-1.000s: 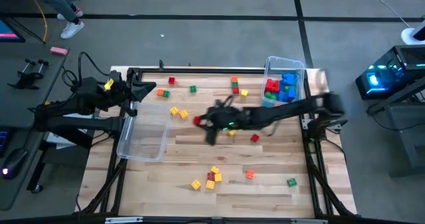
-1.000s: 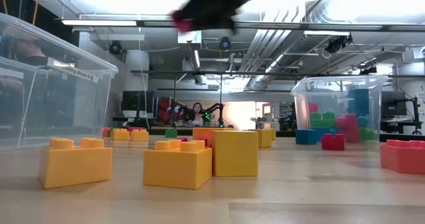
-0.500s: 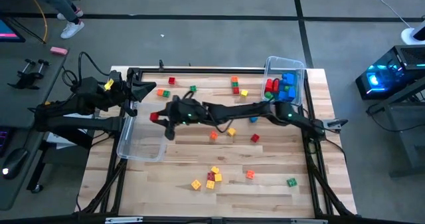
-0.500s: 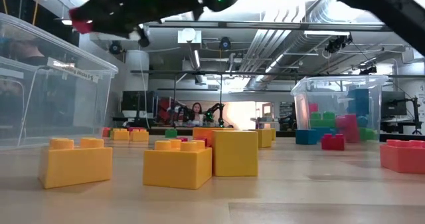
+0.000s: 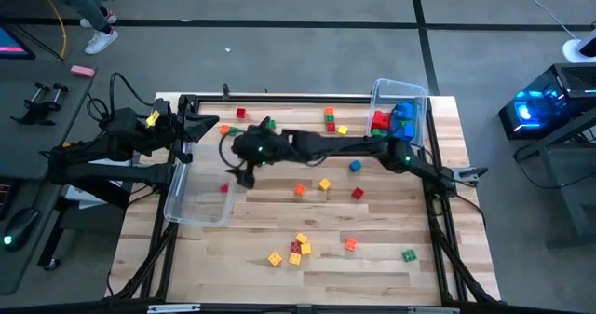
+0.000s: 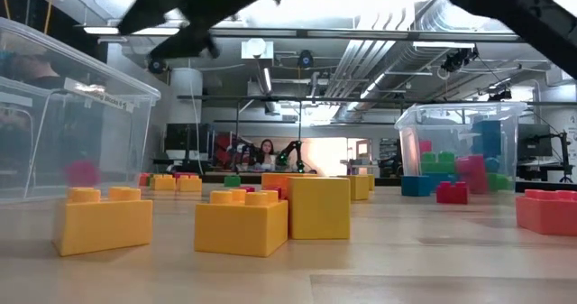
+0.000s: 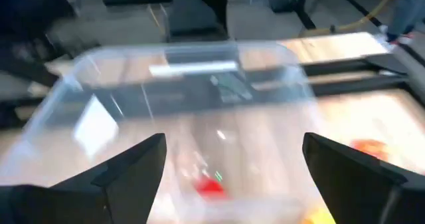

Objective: Sort blocks by size
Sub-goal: Put the small yellow block into the left transparent bin

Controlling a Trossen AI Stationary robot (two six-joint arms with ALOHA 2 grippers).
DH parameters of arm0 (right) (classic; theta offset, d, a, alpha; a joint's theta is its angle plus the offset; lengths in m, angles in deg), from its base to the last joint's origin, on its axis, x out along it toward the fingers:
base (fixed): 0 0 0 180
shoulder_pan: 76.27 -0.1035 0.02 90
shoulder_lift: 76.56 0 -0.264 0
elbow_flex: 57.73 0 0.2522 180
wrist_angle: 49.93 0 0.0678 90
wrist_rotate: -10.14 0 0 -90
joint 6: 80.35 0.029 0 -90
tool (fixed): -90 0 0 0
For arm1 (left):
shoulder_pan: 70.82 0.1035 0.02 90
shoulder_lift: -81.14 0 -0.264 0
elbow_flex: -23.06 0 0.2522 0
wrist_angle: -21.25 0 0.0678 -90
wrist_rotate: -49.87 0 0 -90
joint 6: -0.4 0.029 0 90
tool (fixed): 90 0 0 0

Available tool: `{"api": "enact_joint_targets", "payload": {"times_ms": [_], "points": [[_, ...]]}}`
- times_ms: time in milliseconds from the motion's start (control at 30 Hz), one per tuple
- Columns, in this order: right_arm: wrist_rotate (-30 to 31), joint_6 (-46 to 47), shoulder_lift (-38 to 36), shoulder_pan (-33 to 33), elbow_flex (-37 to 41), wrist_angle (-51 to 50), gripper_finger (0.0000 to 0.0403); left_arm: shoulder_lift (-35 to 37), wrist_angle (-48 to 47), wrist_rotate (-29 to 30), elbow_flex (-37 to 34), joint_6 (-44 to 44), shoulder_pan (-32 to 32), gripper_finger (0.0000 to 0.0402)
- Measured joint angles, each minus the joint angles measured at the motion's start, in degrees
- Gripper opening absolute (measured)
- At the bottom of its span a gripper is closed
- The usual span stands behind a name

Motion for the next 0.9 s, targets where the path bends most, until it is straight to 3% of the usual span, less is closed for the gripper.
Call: {"api": "enact_joint_targets", "payload": {"times_ms": [333,467,633,767,900], "points": [[0.1,-5.6,-11.7,-0.4,0.1,-35.1,0.0326,0.0,-0.1,0.0,0.0,0.0,0.0,0.0000],[0.5,-3.3,-14.4,-2.2,8.2,-44.1,0.0322,0.0,-0.1,0.0,0.0,0.0,0.0,0.0000],[1.3,4.7,-25.0,-5.0,33.8,-35.7,0.0322,0.0,-0.1,0.0,0.0,0.0,0.0,0.0000],[5.9,20.0,-35.0,-5.7,54.7,-24.2,0.0322,0.0,-0.2,0.0,0.0,0.1,0.0,0.0000],[8.3,35.2,-40.4,-4.3,63.7,-14.1,0.0322,0.0,-0.2,0.0,0.0,0.0,0.1,0.0000]]}}
